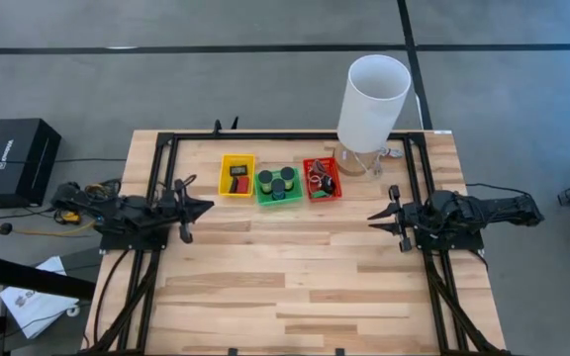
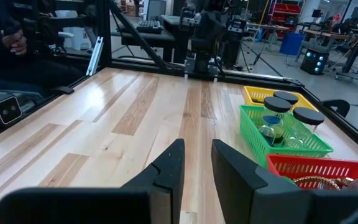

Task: Pick & Place Office items
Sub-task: Return to Home Position

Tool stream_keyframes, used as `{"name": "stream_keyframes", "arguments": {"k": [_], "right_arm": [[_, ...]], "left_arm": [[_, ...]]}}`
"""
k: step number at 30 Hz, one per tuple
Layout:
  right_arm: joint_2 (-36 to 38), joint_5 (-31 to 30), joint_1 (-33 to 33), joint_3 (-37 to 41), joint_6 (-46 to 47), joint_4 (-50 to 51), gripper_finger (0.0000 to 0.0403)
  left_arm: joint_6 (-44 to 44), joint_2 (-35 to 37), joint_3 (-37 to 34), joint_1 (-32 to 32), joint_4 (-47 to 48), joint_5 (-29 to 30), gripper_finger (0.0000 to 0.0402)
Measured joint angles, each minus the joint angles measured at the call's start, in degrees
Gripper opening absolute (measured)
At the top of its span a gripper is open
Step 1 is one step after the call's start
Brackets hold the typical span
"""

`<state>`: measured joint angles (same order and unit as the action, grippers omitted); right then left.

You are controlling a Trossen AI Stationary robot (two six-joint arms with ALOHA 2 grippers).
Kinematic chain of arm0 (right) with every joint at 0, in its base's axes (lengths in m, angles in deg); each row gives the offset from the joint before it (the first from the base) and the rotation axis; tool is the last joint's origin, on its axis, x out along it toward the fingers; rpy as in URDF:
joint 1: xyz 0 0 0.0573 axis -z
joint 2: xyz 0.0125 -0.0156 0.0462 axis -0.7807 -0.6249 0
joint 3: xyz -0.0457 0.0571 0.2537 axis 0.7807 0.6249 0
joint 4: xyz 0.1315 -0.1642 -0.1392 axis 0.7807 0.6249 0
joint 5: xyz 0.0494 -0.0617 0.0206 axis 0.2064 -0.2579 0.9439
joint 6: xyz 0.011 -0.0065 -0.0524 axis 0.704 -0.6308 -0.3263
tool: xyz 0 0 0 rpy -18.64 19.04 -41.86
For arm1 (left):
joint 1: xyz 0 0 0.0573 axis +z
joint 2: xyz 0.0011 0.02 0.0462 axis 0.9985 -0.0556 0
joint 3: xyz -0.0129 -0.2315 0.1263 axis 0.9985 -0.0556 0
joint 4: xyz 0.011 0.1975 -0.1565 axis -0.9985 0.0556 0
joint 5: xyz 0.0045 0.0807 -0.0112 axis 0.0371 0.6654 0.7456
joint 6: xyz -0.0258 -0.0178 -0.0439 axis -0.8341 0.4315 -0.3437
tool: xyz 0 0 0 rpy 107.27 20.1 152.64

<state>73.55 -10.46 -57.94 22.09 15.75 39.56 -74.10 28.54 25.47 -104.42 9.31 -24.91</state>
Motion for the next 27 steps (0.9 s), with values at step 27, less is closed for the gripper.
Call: {"name": "stream_keyframes", "arguments": {"k": [27], "right_arm": [[0.0,0.0,0.0,0.0,0.0,0.0,0.0071]], "left_arm": [[4.0,-20.6,-0.7,0.0,-1.9,-0.9,0.0008]]}}
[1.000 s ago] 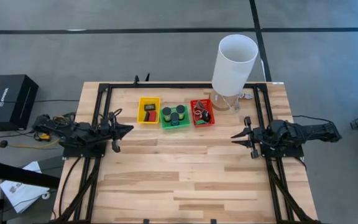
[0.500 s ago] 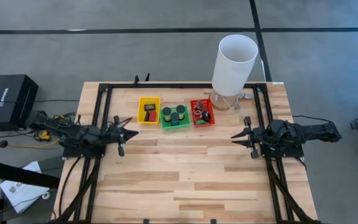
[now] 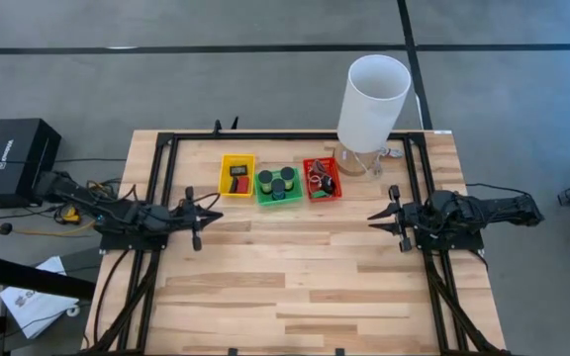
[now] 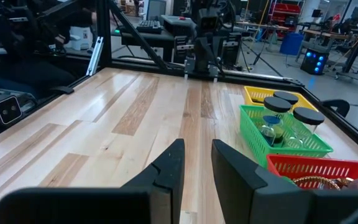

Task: Pick & Place Office items
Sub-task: Return to Home Position

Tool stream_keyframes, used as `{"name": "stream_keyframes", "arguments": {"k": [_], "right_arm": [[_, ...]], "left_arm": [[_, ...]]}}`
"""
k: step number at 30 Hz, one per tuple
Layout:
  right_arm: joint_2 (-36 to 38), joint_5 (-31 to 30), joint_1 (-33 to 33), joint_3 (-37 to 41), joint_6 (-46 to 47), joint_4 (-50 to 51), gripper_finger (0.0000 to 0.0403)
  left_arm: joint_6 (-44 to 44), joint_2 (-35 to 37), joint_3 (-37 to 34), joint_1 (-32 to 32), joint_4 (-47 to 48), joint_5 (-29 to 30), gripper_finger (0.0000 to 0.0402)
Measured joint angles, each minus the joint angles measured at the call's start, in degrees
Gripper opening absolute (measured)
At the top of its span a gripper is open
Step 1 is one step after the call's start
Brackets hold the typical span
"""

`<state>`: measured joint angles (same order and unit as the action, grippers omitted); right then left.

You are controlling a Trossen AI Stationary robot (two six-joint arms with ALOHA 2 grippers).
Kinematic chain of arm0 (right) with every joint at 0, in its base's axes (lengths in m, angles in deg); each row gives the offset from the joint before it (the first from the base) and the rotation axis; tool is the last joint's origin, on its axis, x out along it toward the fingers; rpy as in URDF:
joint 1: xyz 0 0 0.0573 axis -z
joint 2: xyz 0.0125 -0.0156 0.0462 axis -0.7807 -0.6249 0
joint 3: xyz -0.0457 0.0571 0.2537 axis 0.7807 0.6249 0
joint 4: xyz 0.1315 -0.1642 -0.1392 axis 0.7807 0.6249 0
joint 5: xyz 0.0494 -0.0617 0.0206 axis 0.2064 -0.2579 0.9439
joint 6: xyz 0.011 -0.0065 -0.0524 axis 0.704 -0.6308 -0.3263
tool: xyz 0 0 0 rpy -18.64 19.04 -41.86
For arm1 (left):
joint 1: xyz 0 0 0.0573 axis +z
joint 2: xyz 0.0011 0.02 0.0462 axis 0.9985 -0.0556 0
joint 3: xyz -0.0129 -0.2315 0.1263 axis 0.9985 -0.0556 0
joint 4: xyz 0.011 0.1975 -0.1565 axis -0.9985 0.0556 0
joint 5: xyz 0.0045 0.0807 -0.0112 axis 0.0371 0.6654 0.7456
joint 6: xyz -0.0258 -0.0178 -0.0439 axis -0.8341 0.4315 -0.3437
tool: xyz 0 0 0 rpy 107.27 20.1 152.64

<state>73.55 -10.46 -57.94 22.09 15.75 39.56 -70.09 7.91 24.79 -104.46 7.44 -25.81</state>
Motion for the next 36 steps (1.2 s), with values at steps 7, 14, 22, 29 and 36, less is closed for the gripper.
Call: {"name": "stream_keyframes", "arguments": {"k": [7,14,22,29,36], "right_arm": [[0.0,0.0,0.0,0.0,0.0,0.0,0.0071],[0.0,0.0,0.0,0.0,0.0,0.0,0.0071],[0.0,0.0,0.0,0.0,0.0,0.0,0.0071],[0.0,0.0,0.0,0.0,0.0,0.0,0.0071],[0.0,0.0,0.0,0.0,0.0,0.0,0.0071]], "left_arm": [[0.0,-0.9,0.0,0.0,-0.1,0.0,0.0008],[0.0,-0.8,0.0,0.0,-0.2,0.0,0.0008],[0.0,-0.8,0.0,0.0,-0.2,0.0,0.0008],[0.0,-0.8,0.0,0.0,-0.2,0.0,0.0008],[0.0,-0.8,0.0,0.0,-0.2,0.0,0.0008]]}}
